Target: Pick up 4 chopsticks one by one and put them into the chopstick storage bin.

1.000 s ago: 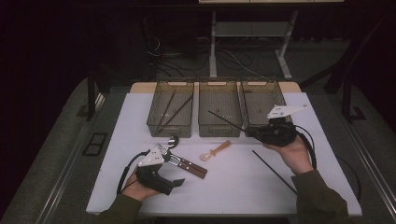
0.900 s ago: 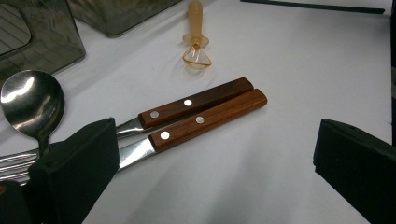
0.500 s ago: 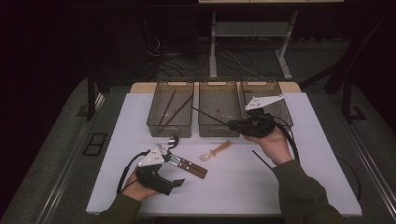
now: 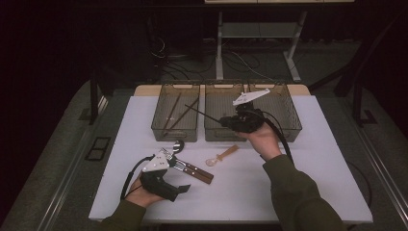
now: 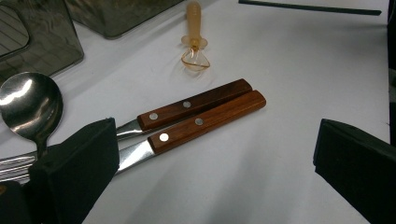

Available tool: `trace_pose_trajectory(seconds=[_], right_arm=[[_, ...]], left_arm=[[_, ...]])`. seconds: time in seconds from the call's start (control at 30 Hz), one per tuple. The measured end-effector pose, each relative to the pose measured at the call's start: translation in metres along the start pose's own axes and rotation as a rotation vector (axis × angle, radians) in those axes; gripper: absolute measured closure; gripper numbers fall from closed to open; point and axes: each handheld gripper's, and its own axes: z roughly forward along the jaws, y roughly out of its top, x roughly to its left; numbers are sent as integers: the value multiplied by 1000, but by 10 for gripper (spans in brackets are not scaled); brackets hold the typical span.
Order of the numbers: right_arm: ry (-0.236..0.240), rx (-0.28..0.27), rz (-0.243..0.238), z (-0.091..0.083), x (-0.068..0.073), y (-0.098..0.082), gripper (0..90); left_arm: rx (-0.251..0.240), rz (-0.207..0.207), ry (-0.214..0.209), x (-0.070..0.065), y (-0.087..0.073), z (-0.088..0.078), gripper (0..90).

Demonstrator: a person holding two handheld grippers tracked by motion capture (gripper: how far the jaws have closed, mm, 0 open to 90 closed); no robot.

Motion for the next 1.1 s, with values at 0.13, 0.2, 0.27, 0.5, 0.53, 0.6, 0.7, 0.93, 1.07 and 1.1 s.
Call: trace_pose_trajectory(seconds=[0.13, 0.2, 0.27, 0.5, 0.53, 0.6, 0.7, 0.93, 1.07, 1.1], right_arm=[[-23, 4, 8, 11, -2, 9, 859], [-25, -1, 14, 16, -4, 14, 859], [-33, 3, 22, 21, -6, 18, 859], [-53, 19, 31, 41, -10, 35, 859], [-55, 22, 29, 44, -10, 38, 859], [-57, 25, 30, 49, -10, 43, 859], [-67, 37, 27, 58, -10, 48, 859], [-88, 67, 36, 85, -10, 53, 859], [-95, 78, 45, 101, -10, 54, 859], [-95, 81, 48, 105, -10, 55, 859]], left_arm=[[-1, -6, -2, 0, 0, 1, 0], [2, -2, -5, 1, 0, 1, 0], [4, -4, -6, 0, 0, 1, 0], [1, 1, -9, 0, 0, 1, 0], [0, 1, -10, 0, 0, 1, 0], [0, 2, -12, 0, 0, 1, 0], [-2, 1, -13, 0, 0, 1, 0], [-1, 6, -15, 0, 0, 1, 0], [-13, 4, -17, 0, 0, 0, 0], [-10, 9, -17, 0, 0, 0, 0]])
